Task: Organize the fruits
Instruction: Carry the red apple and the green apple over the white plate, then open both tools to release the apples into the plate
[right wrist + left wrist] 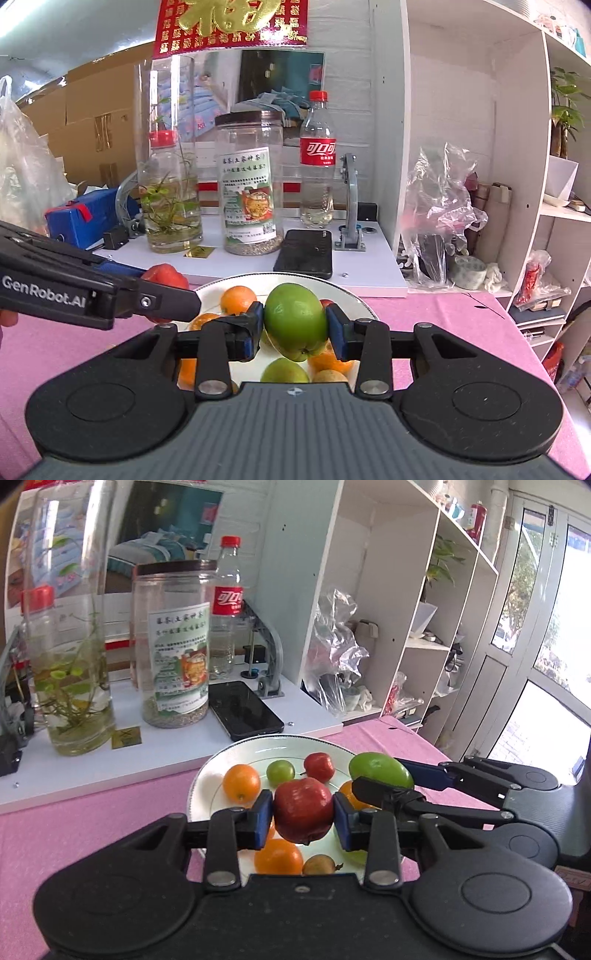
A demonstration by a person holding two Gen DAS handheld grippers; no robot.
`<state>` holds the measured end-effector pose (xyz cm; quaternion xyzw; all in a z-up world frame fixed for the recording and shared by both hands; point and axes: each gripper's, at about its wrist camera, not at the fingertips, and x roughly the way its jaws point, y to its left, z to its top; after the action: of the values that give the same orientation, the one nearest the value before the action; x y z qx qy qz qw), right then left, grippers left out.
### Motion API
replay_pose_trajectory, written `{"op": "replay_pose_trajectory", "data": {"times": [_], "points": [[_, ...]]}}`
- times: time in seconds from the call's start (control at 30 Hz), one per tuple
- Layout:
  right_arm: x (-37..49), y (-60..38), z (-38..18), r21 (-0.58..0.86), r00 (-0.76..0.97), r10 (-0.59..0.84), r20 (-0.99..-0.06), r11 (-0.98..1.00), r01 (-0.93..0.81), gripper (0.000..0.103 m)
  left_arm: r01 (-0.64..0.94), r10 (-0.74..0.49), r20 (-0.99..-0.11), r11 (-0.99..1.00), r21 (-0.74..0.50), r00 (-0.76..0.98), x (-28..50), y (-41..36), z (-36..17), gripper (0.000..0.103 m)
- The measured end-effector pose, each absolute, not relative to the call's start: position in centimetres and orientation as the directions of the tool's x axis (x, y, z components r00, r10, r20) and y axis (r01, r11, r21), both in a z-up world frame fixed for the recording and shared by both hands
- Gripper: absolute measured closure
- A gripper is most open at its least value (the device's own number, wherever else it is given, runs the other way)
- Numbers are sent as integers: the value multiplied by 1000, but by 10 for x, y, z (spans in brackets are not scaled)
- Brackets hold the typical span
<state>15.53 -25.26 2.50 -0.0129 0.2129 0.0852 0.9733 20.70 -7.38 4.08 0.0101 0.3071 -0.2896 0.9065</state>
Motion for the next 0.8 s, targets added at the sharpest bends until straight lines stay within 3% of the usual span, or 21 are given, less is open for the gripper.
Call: {"op": "replay_pose_trajectory", "data": {"times": [0.27,0.8], "points": [[169,-265,10,18,871,183,-455,980,-196,38,525,-502,-614,835,-161,609,227,-87,23,0],[174,-264,5,-5,849,198,-490,973,-230,37,528,-496,-630,835,-156,597,232,-88,16,0]]}}
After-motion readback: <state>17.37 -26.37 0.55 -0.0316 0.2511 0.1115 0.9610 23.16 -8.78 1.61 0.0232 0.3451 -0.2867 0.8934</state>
